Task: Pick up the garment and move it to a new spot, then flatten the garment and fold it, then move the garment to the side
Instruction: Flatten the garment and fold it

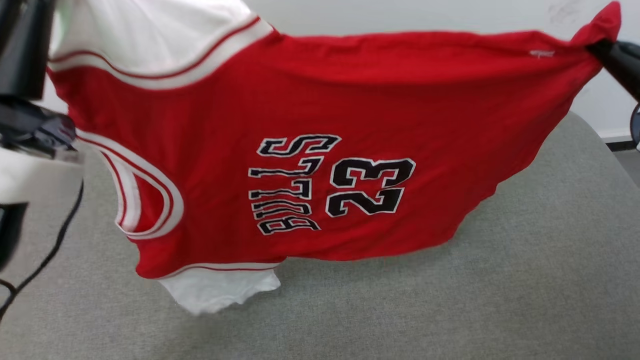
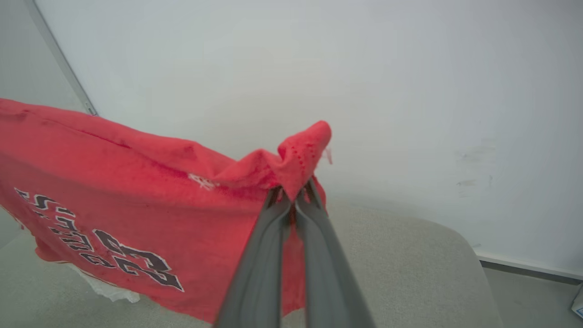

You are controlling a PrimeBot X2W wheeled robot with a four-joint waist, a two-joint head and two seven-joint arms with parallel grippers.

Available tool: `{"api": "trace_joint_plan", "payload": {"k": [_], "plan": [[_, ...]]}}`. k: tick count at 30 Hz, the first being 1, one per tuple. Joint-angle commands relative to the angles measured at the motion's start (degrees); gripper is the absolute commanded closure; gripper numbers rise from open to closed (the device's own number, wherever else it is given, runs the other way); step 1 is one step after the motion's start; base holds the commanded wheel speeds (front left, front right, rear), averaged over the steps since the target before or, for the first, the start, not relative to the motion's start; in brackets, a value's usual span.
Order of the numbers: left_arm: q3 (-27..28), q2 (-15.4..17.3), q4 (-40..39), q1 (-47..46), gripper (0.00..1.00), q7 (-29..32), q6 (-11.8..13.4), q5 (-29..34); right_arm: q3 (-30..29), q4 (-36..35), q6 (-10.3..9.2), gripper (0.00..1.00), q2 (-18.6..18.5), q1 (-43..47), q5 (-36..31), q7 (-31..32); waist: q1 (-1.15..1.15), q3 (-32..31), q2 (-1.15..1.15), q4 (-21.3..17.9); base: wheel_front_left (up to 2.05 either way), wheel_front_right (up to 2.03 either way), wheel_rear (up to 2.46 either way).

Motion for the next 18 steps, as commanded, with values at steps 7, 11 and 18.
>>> {"api": "trace_joint_plan", "payload": {"k": [7,11,18], "plan": [[1.0,0.94,1.48,-8.18,1.0,2.14,-0.9,-0.5,-2.25,-2.62,0.0,1.0,2.07,-3.81,-1.44,-2.71,0.0,4.78,0.0,-1.11,0.0,0.0,0.0],[0.87,1.28,4.23,-13.63,1.0,3.08,-2.03,-0.46,-2.89,-2.69,0.0,1.0,2.41,-7.07,-2.83,-5.21,0.0,9.43,0.0,-1.08,0.0,0.0,0.0],[-0.87,1.9,13.36,-26.86,1.0,3.64,-6.13,2.26,-1.7,1.66,-0.01,1.0,2.5,-16.05,-5.66,-12.48,0.0,19.54,0.0,-1.32,0.0,0.0,0.0]]}}
